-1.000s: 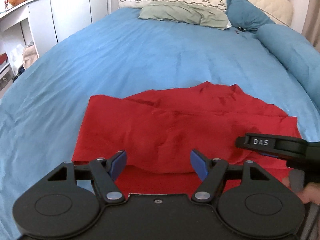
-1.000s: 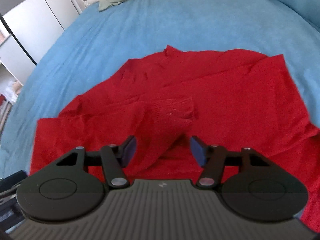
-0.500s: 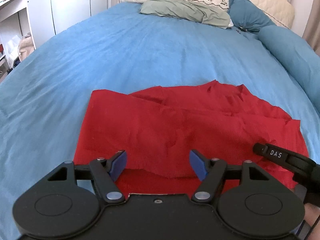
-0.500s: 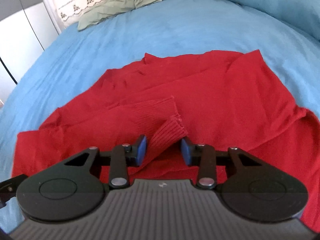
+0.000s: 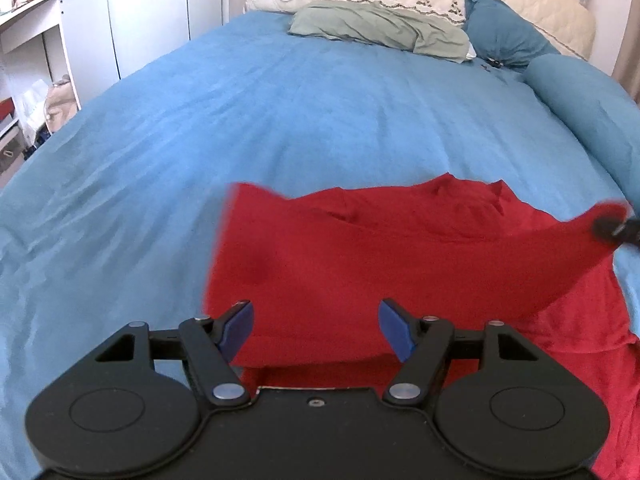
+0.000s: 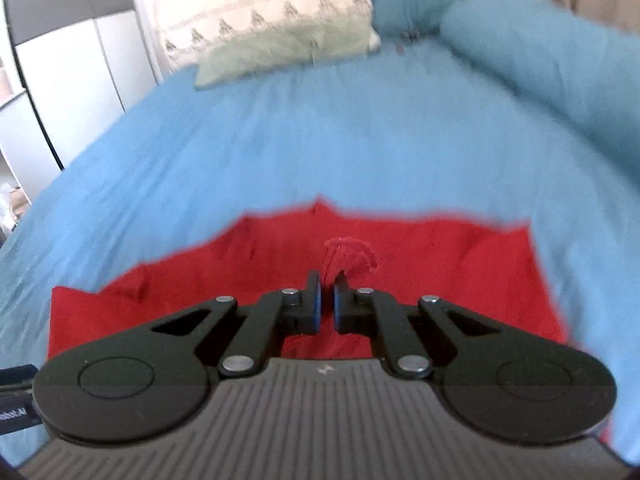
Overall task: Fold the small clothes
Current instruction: 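Grasp the ribbed hem of the sweater with the right tool, then fold the hem up toward the collar with the right tool and release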
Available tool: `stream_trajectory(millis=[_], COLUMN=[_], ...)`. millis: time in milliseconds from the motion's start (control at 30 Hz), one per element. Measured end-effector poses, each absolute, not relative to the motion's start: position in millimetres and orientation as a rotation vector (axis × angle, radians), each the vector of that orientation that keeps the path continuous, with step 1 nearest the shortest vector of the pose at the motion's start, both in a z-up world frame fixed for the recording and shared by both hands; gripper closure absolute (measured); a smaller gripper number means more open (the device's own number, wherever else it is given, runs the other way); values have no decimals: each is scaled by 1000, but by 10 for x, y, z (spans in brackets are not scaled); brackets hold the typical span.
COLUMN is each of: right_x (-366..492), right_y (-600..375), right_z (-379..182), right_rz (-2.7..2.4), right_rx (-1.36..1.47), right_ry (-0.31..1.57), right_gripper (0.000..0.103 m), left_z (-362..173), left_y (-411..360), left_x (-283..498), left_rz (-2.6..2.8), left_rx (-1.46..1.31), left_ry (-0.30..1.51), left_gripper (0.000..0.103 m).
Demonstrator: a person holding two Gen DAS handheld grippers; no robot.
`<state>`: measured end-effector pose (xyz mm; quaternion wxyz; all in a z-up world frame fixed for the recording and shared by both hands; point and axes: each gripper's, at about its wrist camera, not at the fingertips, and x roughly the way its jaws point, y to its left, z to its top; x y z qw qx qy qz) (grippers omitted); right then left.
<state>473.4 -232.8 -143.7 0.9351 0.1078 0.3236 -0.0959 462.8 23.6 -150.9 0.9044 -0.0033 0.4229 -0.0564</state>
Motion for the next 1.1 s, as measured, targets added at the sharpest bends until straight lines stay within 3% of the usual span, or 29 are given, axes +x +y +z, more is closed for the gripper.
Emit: stream_trajectory(millis=[133, 367, 533, 767, 833, 900, 967, 1000, 1100], right_x=[4645, 4528, 4447, 4456, 4443, 4341, 4206, 4161, 4189], right_y=[-2637, -3172, -3212, -3301, -3295, -3269, -3208, -3177, -3072], right_z=[-1185, -1572, -1459, -1895, -1969, -1987, -1919, -1871, -1784], right_rz=[-216, -312, -300, -361, -364, -375, -367, -354, -271], right_rx=[141, 215, 203, 207, 208, 211, 197, 181, 138], right_ry=[606, 681, 605, 744, 777, 780, 722, 687, 658], right_gripper=[82, 82, 82, 81, 72, 29, 9, 2, 0], left_z=[-1594, -1811, -1886, -1935, -1881, -1823, -1766, -1743, -1761], left_y=[212, 211, 273, 337, 307, 261, 192, 155, 46], left_x=[4628, 4585, 4579, 4590, 4588, 4587, 4623, 4653, 4849], left_rz=[-111, -95, -72, -33, -52, -85, -115, -142, -199], left_rx=[32, 76, 95, 90, 82, 78, 78, 81, 95], left_ry=[877, 922, 942, 953, 944, 935, 921, 909, 909], left_gripper=[30, 30, 30, 31, 31, 31, 30, 29, 29])
